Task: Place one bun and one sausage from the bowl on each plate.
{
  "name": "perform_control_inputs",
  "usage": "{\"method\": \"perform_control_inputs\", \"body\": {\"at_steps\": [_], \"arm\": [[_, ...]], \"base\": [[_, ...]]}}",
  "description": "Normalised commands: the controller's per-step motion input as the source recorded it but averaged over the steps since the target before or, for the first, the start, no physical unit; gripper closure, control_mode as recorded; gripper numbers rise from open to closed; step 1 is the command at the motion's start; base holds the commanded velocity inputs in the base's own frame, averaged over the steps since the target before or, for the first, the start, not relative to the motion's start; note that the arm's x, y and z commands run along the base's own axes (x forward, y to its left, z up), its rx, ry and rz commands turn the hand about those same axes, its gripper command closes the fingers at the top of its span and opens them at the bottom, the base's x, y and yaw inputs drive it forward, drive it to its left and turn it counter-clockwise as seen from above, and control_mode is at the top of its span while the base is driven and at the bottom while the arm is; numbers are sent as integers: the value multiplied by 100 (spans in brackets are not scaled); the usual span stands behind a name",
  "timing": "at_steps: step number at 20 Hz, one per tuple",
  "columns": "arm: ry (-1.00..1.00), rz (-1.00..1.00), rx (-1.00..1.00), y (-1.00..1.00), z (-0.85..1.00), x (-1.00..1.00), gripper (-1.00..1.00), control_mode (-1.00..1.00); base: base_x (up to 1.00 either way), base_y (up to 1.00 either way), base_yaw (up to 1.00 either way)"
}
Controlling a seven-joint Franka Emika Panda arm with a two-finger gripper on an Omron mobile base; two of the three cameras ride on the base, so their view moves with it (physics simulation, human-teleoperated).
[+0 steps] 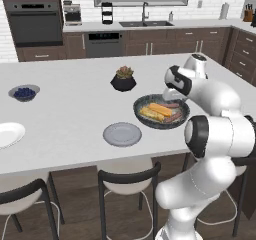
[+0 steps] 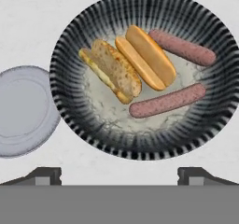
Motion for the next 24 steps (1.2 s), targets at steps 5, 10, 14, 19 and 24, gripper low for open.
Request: {"method": "perform_control_inputs", "body": {"at_steps": [5,10,14,19,24], "arm": [[0,0,0,-19,-27,39,-100,-100],[0,0,0,-6,-28,42,-100,-100],[0,0,0,-2,-29,40,-100,-100],[0,0,0,-2,-21,31,-100,-100],[0,0,0,-4,-16,23,-100,-100]], "base": [[0,0,0],[0,0,0],[0,0,0],[0,0,0],[0,0,0]]}}
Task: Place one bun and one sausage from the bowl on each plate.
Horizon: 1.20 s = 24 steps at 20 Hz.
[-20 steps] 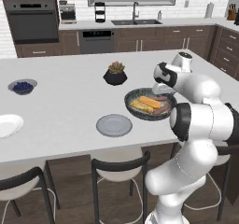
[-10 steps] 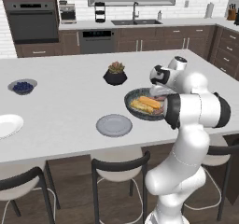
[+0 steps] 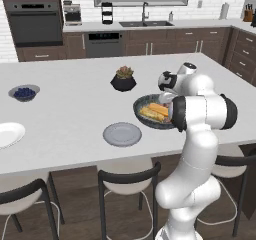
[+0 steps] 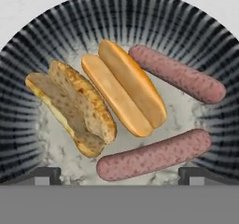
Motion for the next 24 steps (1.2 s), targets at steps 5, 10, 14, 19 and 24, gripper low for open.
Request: {"method": "perform_control_inputs", "body": {"at_steps": [5,10,14,19,24], "arm": [[0,0,0,0,-22,28,-100,-100],[1,0,0,0,-16,40,-100,-100],[1,0,0,0,-7,36,-100,-100],[5,3,1,-21,-5,30,-100,-100],[10,2,0,-5,-22,15,-100,-100]], "base": [[0,0,0],[0,0,0],[0,0,0],[0,0,0],[0,0,0]]}}
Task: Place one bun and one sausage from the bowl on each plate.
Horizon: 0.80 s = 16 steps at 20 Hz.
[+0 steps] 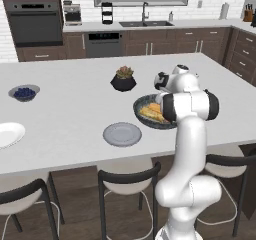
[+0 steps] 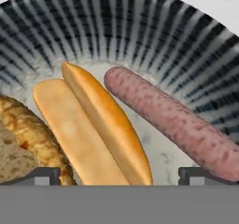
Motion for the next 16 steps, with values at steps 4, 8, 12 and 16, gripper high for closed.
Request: {"method": "perform_control_inputs", "body": {"at_steps": [4,8,12,16], "arm": [[9,0,0,0,-23,2,-100,-100],[8,0,0,0,-16,2,-100,-100],[7,1,3,-4,-13,10,-100,-100],[5,2,8,-13,-15,22,-100,-100]], "base": [[0,0,0],[0,0,0],[0,0,0],[0,0,0]]}}
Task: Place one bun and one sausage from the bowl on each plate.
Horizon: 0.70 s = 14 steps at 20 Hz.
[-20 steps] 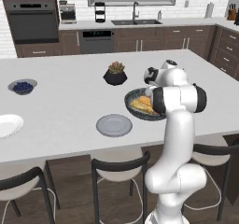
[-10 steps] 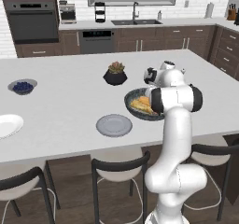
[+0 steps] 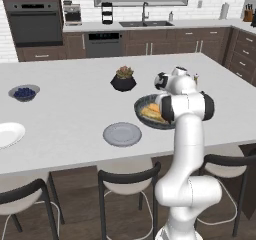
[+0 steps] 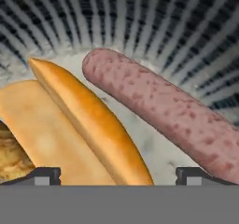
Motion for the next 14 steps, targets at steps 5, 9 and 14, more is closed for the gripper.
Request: {"method": "perform_control_inputs", "body": {"at_steps": [5,9,14], "arm": [[3,4,2,-2,-20,8,-100,-100],[1,0,0,0,-17,-14,-100,-100],[0,0,0,0,-13,-36,-100,-100]], "base": [[0,0,0],[0,0,0],[0,0,0]]}}
